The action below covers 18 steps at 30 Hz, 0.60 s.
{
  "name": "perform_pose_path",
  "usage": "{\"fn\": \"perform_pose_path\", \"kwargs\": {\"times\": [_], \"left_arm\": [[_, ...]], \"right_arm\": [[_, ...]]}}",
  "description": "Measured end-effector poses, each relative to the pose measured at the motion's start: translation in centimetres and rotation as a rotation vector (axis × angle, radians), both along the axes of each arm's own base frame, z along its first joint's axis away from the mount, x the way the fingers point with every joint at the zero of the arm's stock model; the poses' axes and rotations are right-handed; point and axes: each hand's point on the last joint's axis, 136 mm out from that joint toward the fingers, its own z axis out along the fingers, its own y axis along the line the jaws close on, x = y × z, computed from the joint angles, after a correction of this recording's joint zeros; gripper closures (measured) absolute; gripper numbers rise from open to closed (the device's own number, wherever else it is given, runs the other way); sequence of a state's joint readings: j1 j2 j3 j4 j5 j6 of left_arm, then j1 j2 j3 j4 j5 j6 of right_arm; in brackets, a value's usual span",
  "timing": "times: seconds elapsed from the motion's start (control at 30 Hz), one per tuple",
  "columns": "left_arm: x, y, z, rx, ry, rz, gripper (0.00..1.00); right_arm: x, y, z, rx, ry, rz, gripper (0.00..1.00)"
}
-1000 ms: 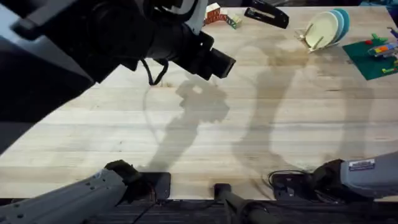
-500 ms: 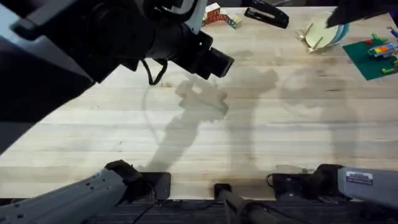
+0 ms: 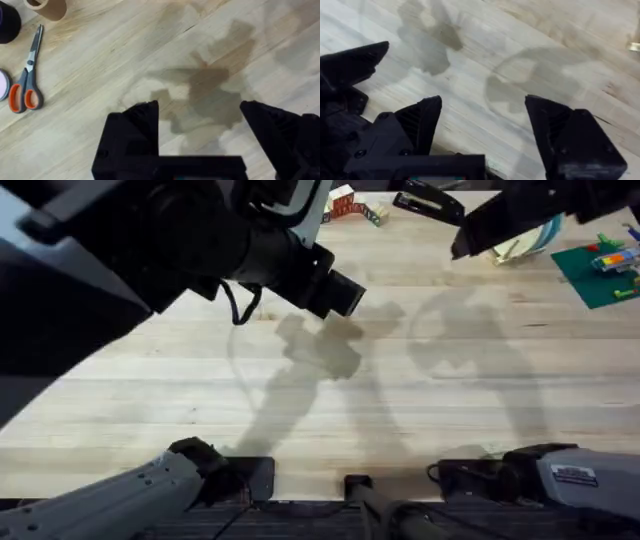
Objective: Pick up the plates from the table one by one and place each into a slot on the dish rack.
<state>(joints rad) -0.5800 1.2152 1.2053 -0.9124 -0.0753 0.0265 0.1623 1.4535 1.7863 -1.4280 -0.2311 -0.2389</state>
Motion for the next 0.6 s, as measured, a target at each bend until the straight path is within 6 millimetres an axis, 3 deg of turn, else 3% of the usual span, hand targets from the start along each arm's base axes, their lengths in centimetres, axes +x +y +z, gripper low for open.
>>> {"fn": "perform_pose_path", "kwargs": {"times": [0.2,0.37,0.6], "left_arm": [[0.0,0.0,0.0,0.0,0.001,0.0,0.008],[0.1,-0.1,0.1,-0.003,-0.005,0.0,0.008],[0.2,-0.1,0.2,-0.007,-0.01,0.0,0.008]], "right_arm": [[-0.3,0.2,-2.9,0.009,0.024,-0.041,0.006],[-1.9,-0.1,-5.3,0.008,0.077,-0.071,0.006],[-2.3,-0.2,-6.0,0.008,0.101,-0.085,0.006]]}}
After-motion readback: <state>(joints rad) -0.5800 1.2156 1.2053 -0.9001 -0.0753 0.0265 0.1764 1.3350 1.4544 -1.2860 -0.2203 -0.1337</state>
